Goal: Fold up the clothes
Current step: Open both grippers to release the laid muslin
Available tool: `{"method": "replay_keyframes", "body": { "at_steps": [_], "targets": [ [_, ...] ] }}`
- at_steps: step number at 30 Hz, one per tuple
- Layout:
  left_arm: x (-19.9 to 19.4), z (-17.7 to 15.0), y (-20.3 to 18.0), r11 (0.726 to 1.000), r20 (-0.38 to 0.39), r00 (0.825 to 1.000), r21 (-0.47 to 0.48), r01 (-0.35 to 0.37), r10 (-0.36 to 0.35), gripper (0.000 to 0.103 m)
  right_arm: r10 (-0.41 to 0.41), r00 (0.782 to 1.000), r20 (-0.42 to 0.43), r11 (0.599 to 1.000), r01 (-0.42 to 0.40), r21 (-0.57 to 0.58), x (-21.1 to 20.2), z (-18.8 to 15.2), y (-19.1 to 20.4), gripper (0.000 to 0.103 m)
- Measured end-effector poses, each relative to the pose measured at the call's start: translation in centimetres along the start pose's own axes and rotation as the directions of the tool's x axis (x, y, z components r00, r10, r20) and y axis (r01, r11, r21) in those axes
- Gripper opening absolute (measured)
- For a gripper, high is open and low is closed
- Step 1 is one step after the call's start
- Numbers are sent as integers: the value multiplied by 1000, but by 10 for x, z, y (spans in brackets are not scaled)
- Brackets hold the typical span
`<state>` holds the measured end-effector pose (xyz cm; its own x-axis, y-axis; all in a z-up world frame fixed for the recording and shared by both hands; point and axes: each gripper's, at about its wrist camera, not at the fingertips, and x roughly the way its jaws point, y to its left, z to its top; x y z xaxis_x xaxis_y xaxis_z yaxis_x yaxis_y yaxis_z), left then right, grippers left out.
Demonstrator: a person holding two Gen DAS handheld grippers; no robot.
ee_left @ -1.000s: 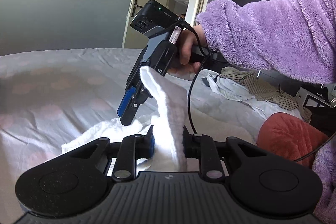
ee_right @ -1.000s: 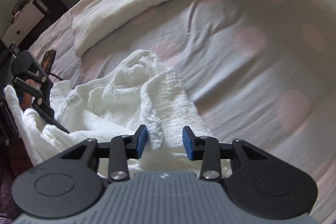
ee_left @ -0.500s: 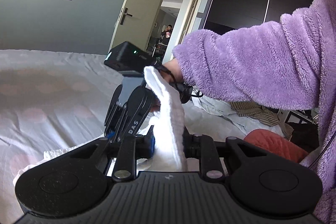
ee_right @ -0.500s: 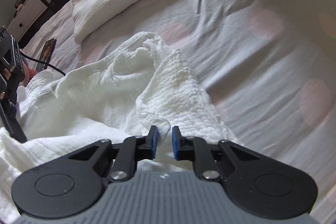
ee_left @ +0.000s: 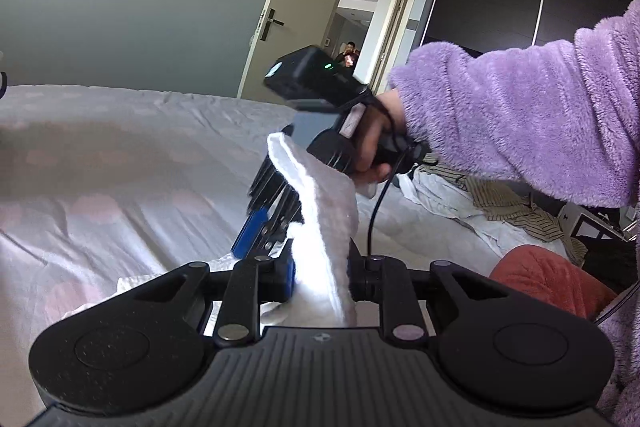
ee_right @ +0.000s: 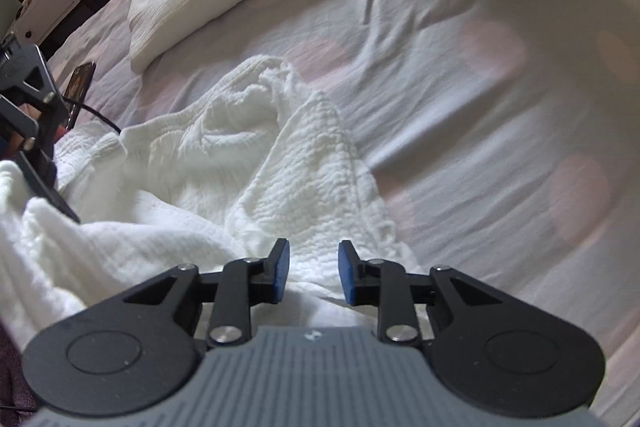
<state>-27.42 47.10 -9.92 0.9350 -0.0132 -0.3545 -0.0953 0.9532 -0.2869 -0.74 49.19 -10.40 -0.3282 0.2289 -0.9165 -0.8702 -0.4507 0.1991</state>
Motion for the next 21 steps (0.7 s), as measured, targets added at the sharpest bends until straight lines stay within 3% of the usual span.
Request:
{"method": "replay_keyframes", "body": {
  "at_steps": [4, 10, 13, 17, 21],
  "targets": [
    [4, 0, 15, 992, -21, 993, -42, -119, 118, 25, -145, 985, 98, 988, 138, 74, -35, -17, -13, 38],
    [17, -6, 37, 961, -106, 960, -77, -266, 257, 27, -329, 919, 216, 931, 277, 237, -72, -57, -27, 39],
    [27, -11, 48, 927, -151, 924, -81, -365, 351, 33, -392, 881, 265, 890, 290, 352, -81, -83, -24, 40],
    [35, -14, 61, 869, -177, 865, -79, -488, 469, 50, -434, 843, 318, 839, 249, 484, -84, -123, -11, 41],
    [28, -12, 64, 814, -152, 815, -82, -574, 559, 57, -493, 820, 291, 754, 235, 613, -74, -168, 5, 41]
  ]
}}
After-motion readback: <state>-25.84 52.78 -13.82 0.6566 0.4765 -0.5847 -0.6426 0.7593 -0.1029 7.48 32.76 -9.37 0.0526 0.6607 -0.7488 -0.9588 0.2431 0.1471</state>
